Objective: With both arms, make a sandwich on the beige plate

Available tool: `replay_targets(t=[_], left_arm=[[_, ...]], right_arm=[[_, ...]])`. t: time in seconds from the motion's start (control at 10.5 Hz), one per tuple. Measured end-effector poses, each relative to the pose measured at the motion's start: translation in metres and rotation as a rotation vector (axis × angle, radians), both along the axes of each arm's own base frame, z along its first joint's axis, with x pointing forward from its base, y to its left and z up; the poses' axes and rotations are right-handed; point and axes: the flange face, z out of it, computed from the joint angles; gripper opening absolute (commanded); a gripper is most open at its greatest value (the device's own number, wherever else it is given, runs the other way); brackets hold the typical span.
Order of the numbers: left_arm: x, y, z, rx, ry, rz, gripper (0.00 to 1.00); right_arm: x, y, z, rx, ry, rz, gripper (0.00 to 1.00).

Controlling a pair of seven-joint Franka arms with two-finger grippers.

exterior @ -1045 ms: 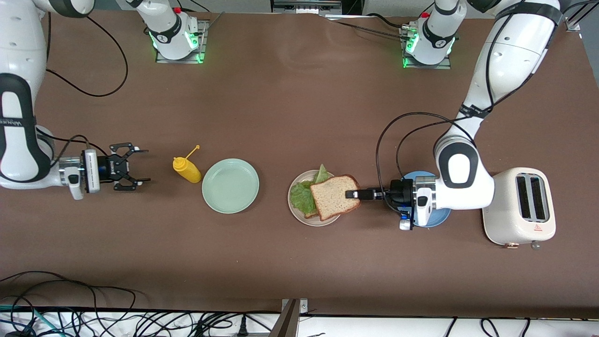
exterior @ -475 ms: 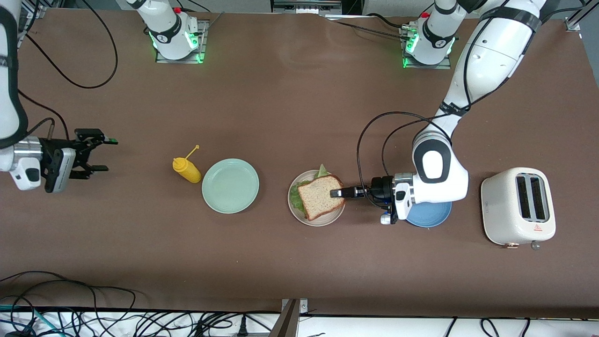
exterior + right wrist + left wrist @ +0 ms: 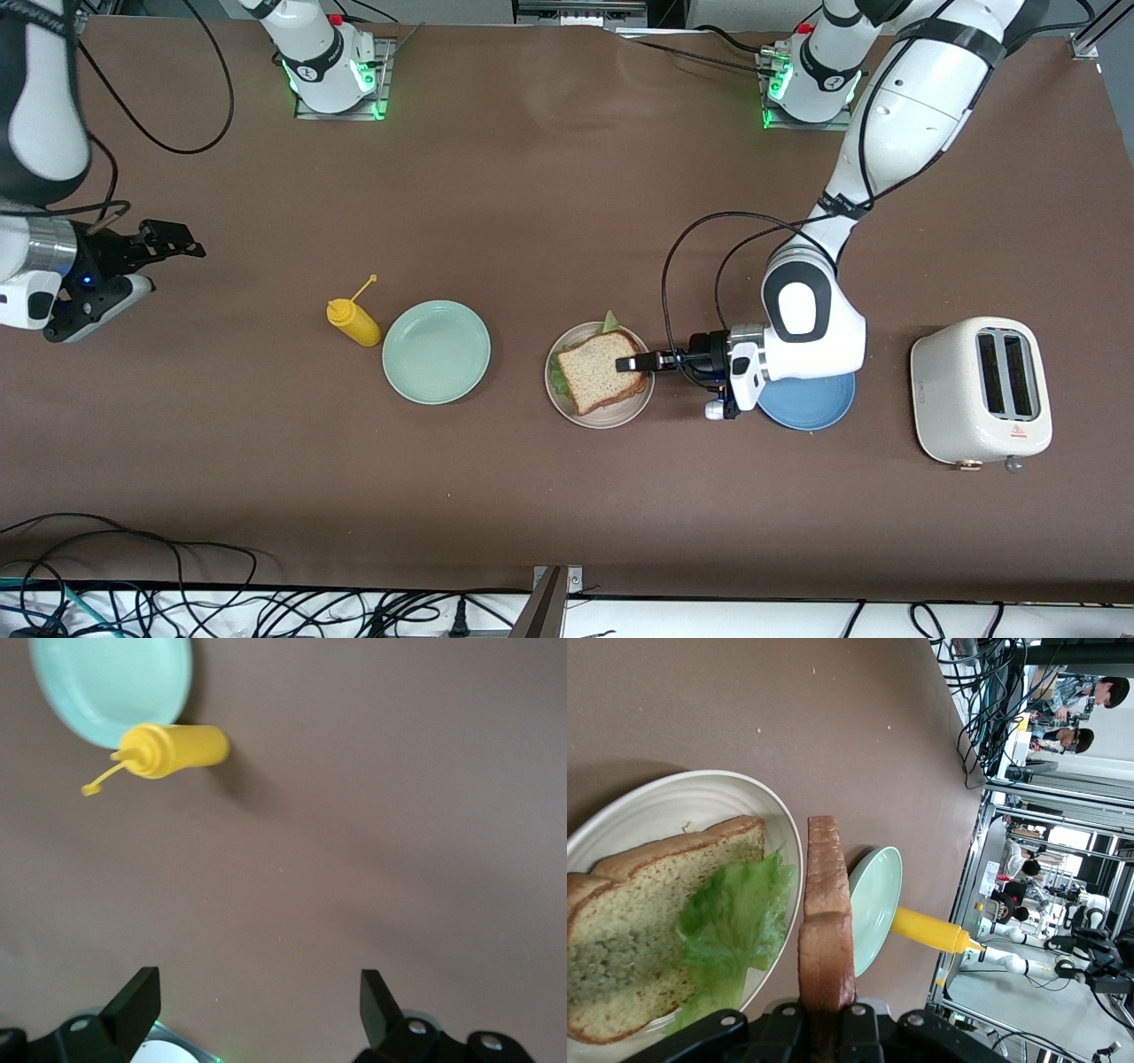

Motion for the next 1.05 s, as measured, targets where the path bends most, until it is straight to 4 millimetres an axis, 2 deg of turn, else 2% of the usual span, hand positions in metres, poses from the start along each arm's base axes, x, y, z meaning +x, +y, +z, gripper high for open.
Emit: replay_targets(t=[0.19,0.38,0.48,0.57,0.76,0.86,1.05], left_arm=[[0.000,-0.004,0.000,0.005,-0.009,0.019,1.00],[0.004,0.003,0.000,0.042,-0.045,0.027,1.00],[0.007,0.008,-0.001,0.079,-0.068,0.021,1.00],[0.010,0.015,0.000,0.097,-0.081,0.024,1.00],[0.017,0.033,0.003,0.139,-0.109,0.024,1.00],[0.022,0.044,0.006,0.169,-0.128,0.018,1.00],[0.032,0.072,0.015,0.205,-0.156,0.025,1.00]], right_arm=[[-0.003,0.025,0.016,-0.095,-0.035,-0.204,1.00],[-0.003,0.042,0.048,-0.120,-0.137,-0.351,1.00],[-0.004,0.041,0.071,-0.113,-0.203,-0.390,1.00],[-0.006,0.031,0.096,-0.090,-0.253,-0.426,1.00],[-0.016,-0.001,0.136,-0.022,-0.274,-0.503,1.00],[-0.023,-0.007,0.146,-0.018,-0.252,-0.508,1.00],[-0.023,0.002,0.133,-0.046,-0.226,-0.453,1.00]])
